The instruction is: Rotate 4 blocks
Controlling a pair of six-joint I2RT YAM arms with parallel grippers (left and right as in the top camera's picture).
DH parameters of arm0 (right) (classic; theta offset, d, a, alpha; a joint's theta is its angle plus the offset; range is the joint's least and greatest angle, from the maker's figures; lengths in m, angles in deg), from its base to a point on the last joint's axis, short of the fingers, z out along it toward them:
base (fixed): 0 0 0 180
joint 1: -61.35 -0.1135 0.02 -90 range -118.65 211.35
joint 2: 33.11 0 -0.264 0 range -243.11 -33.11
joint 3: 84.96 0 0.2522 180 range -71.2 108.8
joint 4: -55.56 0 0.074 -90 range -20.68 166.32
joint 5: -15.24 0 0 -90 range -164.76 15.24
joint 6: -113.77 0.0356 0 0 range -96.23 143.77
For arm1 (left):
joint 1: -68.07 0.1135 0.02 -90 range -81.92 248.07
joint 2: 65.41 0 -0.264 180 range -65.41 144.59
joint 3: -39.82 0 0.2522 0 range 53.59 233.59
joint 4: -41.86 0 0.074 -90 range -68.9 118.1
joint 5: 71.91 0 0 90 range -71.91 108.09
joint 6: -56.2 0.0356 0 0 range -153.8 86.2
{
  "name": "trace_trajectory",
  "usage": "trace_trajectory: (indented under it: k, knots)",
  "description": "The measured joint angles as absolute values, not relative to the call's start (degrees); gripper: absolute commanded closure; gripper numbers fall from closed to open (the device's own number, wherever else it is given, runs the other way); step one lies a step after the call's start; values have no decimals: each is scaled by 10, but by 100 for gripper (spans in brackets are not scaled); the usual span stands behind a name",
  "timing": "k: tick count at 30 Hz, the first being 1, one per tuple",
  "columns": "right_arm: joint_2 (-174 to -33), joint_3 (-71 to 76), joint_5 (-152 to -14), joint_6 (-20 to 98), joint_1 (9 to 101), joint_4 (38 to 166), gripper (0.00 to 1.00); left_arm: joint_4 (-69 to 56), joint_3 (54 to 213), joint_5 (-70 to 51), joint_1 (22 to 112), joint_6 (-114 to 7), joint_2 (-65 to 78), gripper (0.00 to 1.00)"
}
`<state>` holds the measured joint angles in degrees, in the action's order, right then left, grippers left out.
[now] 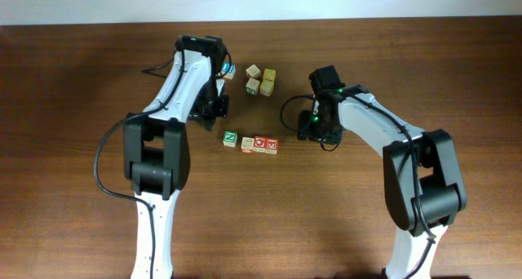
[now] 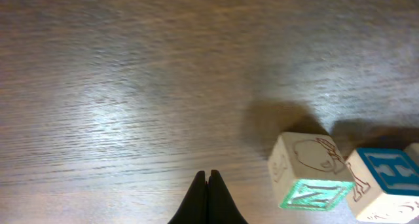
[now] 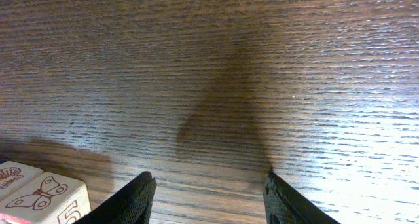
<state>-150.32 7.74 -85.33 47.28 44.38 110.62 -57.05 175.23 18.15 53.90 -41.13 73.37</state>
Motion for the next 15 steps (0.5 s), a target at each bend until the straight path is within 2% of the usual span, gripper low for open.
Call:
trace_trajectory:
  k: [6,15]
  knots:
    - [-1503,77,-853,473,444,1106,45,-569,1749,181,503,-411,734,100]
    - [-1503,77,-853,473,444,1106,45,-554,1722,163,494,-414,734,100]
